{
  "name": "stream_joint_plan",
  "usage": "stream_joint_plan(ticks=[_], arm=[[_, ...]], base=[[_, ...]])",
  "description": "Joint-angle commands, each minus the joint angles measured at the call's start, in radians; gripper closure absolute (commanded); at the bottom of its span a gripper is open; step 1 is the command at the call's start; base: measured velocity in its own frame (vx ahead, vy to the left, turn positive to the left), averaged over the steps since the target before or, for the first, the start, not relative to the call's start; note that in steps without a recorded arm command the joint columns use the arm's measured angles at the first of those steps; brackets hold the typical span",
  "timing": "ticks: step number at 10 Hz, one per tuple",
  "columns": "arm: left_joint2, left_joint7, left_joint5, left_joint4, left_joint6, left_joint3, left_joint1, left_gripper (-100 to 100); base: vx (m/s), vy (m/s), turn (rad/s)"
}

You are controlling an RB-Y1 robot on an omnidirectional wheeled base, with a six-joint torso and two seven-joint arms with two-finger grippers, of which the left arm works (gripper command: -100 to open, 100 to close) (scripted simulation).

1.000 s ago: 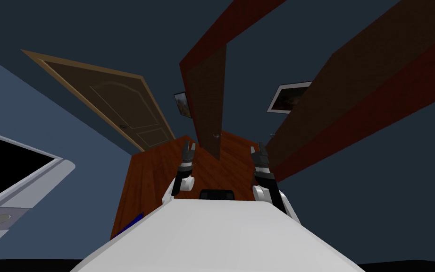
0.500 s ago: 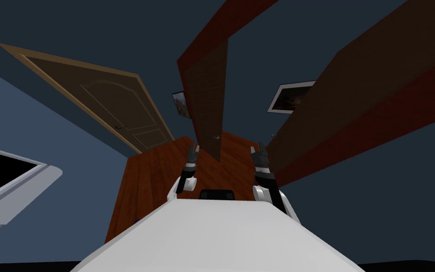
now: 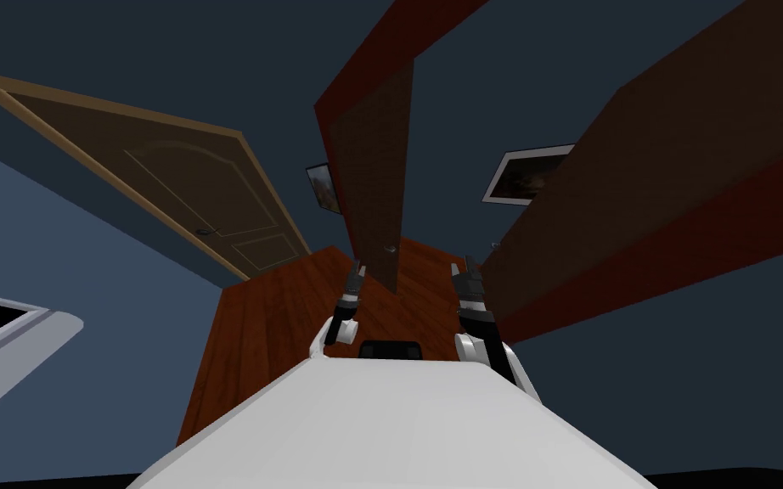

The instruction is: Push the door open

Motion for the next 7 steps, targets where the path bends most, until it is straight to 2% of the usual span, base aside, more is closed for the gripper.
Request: stream_joint_plan(ticks=[1,4,5,7], arm=[[0.002,0.005,-0.002,0.029,-0.006,-0.002,-0.011,-100],[0.005,0.022,-0.018,0.116,-0.014,-0.021,-0.044,-100],[0.005,0.022,-0.018,0.116,-0.014,-0.021,-0.044,-100],[0.005,0.034,-0.029,0.174,-0.02,-0.034,-0.066,-100]], base=[[0.067,0.041,-0.014],[0.078,0.041,-0.028],[0.061,0.034,-0.007],[0.063,0.042,-0.025]])
